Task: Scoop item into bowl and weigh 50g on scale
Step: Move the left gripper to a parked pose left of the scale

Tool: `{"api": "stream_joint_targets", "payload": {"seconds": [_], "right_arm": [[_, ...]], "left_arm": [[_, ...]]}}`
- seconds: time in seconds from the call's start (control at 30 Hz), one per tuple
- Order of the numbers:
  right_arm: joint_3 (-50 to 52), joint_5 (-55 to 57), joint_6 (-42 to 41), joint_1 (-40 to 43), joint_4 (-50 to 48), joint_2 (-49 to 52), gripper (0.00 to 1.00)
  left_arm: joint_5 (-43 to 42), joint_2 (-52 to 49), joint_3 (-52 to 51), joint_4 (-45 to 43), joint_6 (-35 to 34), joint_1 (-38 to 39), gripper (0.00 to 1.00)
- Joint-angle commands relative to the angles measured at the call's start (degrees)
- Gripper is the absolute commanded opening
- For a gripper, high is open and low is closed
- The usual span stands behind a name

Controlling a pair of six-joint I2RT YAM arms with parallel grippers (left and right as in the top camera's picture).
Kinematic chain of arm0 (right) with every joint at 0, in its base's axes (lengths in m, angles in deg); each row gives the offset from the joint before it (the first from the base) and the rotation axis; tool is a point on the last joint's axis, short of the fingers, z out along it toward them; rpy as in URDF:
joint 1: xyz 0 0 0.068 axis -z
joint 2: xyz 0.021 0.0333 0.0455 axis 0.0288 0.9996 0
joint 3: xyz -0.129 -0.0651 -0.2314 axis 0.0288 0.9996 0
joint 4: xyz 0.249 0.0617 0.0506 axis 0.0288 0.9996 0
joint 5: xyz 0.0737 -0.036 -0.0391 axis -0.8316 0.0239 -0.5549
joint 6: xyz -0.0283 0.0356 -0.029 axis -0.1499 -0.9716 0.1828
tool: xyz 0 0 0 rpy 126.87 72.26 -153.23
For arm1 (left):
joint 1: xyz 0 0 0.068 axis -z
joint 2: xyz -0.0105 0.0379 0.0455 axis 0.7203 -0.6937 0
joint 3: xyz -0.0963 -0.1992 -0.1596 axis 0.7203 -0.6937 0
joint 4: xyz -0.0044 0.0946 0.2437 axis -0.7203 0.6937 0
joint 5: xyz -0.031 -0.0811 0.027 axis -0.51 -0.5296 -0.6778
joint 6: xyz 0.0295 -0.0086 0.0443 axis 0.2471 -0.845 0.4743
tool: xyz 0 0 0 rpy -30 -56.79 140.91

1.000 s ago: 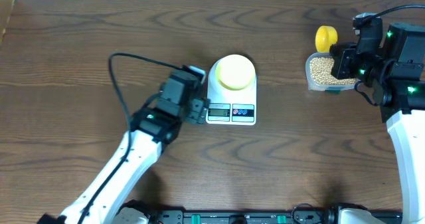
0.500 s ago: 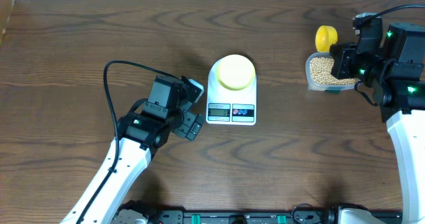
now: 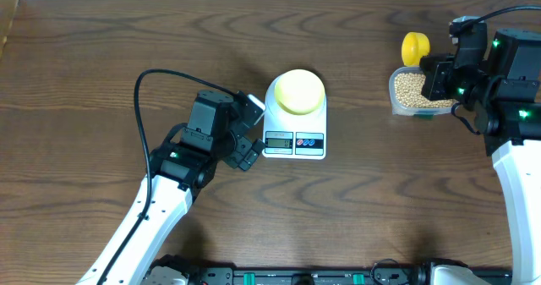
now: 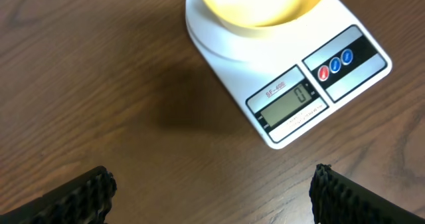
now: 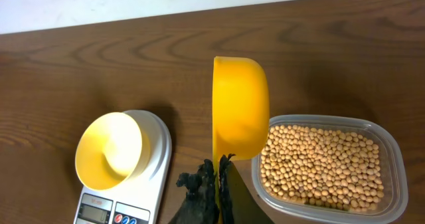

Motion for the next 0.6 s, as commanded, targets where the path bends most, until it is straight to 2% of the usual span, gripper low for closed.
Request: {"api": "stream_joint_targets", "payload": {"seconds": [0.0, 0.13, 0.4, 0.57], "right_arm": [[-1.07, 0.04, 0.66, 0.42, -0.39, 0.07, 0.01], [-1.07, 0.07, 0.68, 0.44, -0.44, 0.07, 0.01], [-1.07, 0.04, 0.66, 0.42, -0.39, 0.07, 0.01], [-1.07, 0.04, 0.66, 0.42, -0.02, 0.07, 0.01]], "left_arm": [[-1.86, 0.28, -0.17, -0.24, 0.39, 0.13, 0.96], [-5.22, 1.64, 1.66, 1.84, 4.74, -0.66, 0.96], [-16.17, 5.68, 2.32, 5.79, 9.77, -8.87, 0.96], [-22.27, 6.27, 2.54, 8.17, 15.23, -11.52, 0.96]]}}
